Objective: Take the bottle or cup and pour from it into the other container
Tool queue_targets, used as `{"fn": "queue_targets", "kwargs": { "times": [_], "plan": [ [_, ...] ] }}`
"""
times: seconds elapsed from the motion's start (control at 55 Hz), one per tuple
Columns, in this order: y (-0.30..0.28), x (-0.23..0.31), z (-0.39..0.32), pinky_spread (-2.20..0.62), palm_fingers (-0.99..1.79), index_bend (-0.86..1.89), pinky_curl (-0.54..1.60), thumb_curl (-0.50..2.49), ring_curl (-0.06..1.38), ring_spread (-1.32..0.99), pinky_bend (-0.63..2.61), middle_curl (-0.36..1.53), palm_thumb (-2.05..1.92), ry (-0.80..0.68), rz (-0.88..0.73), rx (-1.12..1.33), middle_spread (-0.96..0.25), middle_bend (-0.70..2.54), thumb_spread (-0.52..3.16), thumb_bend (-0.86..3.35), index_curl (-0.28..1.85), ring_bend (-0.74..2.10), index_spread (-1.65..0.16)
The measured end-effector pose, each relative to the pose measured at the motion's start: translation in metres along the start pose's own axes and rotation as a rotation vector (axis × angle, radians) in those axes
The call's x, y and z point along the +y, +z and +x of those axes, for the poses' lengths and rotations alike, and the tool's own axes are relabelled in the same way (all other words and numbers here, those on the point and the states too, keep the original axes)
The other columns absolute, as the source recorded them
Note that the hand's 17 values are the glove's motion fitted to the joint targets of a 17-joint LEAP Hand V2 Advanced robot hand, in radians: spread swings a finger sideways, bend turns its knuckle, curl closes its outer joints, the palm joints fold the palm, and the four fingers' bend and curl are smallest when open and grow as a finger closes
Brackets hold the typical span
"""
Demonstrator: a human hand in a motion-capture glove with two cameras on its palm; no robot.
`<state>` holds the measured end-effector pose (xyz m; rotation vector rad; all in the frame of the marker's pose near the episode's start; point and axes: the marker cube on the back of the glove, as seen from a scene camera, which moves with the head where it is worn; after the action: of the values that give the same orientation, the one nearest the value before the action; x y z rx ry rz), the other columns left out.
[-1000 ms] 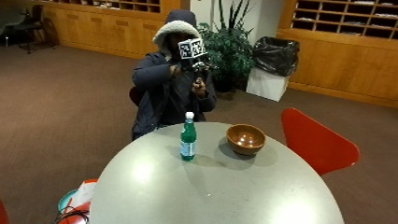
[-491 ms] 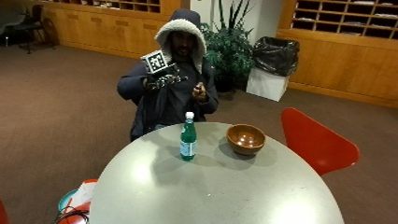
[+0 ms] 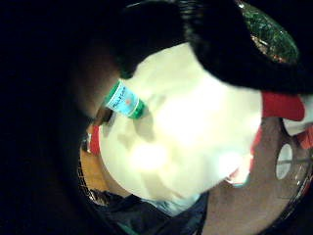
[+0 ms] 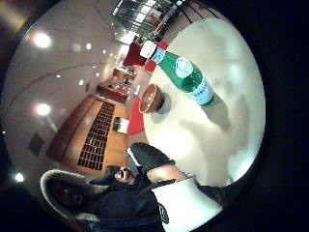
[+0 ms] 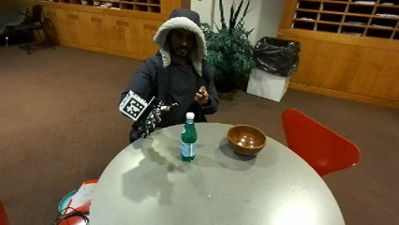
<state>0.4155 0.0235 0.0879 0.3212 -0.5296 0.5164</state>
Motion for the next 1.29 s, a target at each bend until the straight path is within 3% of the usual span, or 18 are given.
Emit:
{"fn": "queue_targets", "kwargs": {
  "times": [0.055, 0.145, 0.218, 0.382, 0.455, 0.527, 0.618, 0.855, 1.018, 1.127, 1.218, 1.291],
  "plan": [
    [0.017, -0.014, 0.006, 0.41, 0.17, 0.15, 0.36, 0.35, 0.18, 0.24, 0.37, 0.29, 0.31, 0.041, 0.013, -0.093, 0.09, 0.18, 0.84, -0.02, 0.31, 0.19, -0.3],
    [0.043, -0.042, 0.016, 0.41, 0.14, 0.14, 0.37, 0.35, 0.19, 0.25, 0.41, 0.28, 0.33, -0.059, 0.046, -0.167, 0.11, 0.17, 0.84, -0.03, 0.3, 0.19, -0.28],
    [0.062, -0.043, 0.018, 0.41, 0.14, 0.14, 0.38, 0.36, 0.2, 0.25, 0.45, 0.28, 0.36, -0.03, -0.101, -0.18, 0.12, 0.17, 0.83, -0.03, 0.29, 0.2, -0.27],
    [0.097, -0.068, 0.014, 0.4, 0.23, 0.12, 0.39, 0.36, 0.23, 0.24, 0.56, 0.27, 0.41, -0.069, -0.147, -0.322, 0.12, 0.17, 0.83, -0.02, 0.26, 0.28, -0.25],
    [0.11, -0.078, 0.01, 0.38, 0.32, 0.1, 0.4, 0.37, 0.25, 0.23, 0.58, 0.28, 0.45, -0.074, -0.097, -0.376, 0.1, 0.19, 0.83, -0.02, 0.25, 0.36, -0.24],
    [0.121, -0.097, 0.007, 0.37, 0.41, 0.1, 0.39, 0.38, 0.27, 0.2, 0.59, 0.29, 0.52, -0.125, 0.062, -0.422, 0.07, 0.21, 0.83, -0.01, 0.23, 0.41, -0.25],
    [0.129, -0.085, 0.009, 0.35, 0.61, 0.1, 0.37, 0.39, 0.3, 0.14, 0.57, 0.31, 0.61, -0.073, -0.05, -0.472, 0.0, 0.24, 0.82, 0.0, 0.22, 0.5, -0.26],
    [0.136, -0.091, 0.009, 0.24, 1.11, 0.16, 0.34, 0.48, 0.35, -0.09, 0.4, 0.37, 0.86, -0.08, 0.046, -0.561, -0.17, 0.33, 0.74, 0.01, 0.26, 0.61, -0.3],
    [0.137, -0.091, 0.008, 0.11, 1.18, 0.14, 0.35, 0.55, 0.39, -0.16, 0.4, 0.4, 0.91, -0.099, 0.12, -0.553, -0.21, 0.34, 0.57, -0.03, 0.3, 0.62, -0.3],
    [0.136, -0.107, -0.001, 0.05, 1.2, 0.14, 0.36, 0.58, 0.4, -0.18, 0.39, 0.42, 0.91, -0.222, 0.269, -0.512, -0.21, 0.34, 0.5, -0.03, 0.31, 0.64, -0.29],
    [0.126, -0.099, -0.015, 0.03, 1.2, 0.14, 0.36, 0.6, 0.41, -0.18, 0.39, 0.43, 0.91, -0.17, 0.122, -0.459, -0.22, 0.35, 0.47, -0.04, 0.32, 0.64, -0.28],
    [0.12, -0.116, -0.038, 0.0, 1.21, 0.14, 0.36, 0.61, 0.41, -0.19, 0.4, 0.44, 0.91, -0.177, 0.264, -0.417, -0.22, 0.35, 0.45, -0.04, 0.33, 0.64, -0.28]
  ]
}}
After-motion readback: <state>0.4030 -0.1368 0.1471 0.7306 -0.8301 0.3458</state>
